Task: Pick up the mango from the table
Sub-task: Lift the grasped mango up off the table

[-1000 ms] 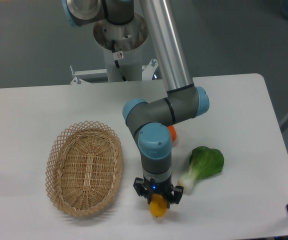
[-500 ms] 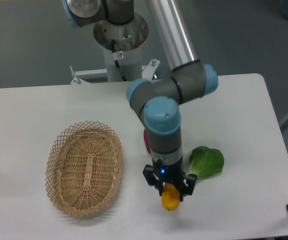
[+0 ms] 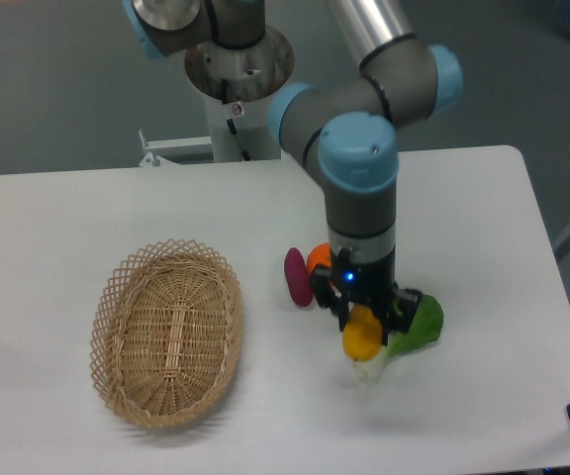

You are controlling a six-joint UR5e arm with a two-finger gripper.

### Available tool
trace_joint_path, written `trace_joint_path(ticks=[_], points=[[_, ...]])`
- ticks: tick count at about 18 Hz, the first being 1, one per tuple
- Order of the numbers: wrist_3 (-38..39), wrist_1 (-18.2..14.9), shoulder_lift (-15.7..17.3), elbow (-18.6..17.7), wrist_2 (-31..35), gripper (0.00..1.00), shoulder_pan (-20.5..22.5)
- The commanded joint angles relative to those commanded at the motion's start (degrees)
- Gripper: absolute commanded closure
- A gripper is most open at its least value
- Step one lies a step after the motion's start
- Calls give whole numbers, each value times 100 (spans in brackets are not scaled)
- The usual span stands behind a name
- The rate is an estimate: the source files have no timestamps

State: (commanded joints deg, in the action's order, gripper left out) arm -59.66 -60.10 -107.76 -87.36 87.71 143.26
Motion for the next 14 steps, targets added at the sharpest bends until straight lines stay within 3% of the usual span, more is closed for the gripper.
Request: trace_joint_path(ticks=[4, 14], points=[[-458, -317, 132, 9, 0, 49, 220], [-783, -318, 132, 35, -9, 48, 466]])
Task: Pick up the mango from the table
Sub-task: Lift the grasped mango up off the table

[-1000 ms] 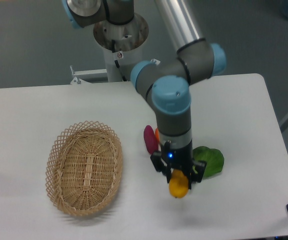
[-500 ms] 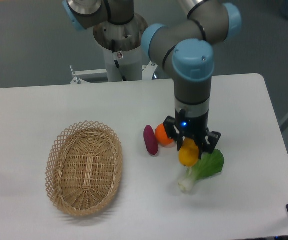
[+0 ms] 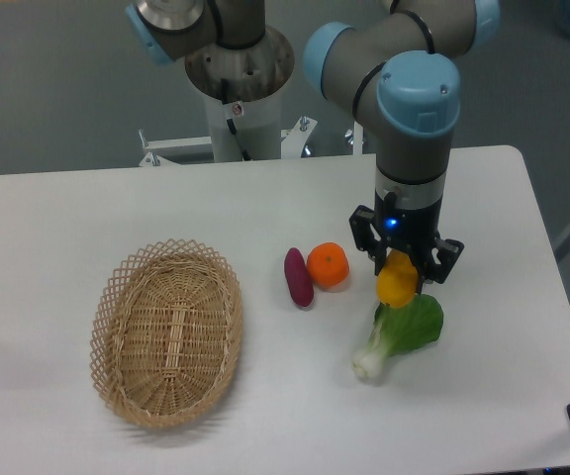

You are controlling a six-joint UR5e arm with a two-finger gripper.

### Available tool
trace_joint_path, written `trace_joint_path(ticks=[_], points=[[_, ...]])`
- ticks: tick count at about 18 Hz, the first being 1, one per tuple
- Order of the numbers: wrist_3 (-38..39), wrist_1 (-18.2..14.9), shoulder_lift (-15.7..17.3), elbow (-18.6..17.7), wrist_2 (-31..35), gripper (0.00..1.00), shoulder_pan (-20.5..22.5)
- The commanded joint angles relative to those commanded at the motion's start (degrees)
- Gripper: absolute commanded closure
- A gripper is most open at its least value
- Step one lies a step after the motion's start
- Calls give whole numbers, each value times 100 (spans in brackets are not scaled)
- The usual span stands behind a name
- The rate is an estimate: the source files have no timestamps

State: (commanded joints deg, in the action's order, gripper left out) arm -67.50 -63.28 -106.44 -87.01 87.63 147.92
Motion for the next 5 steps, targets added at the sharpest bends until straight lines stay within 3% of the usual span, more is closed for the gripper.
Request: trace_joint_path(ticks=[5], points=[[-35, 0, 0, 0, 0, 48, 18]])
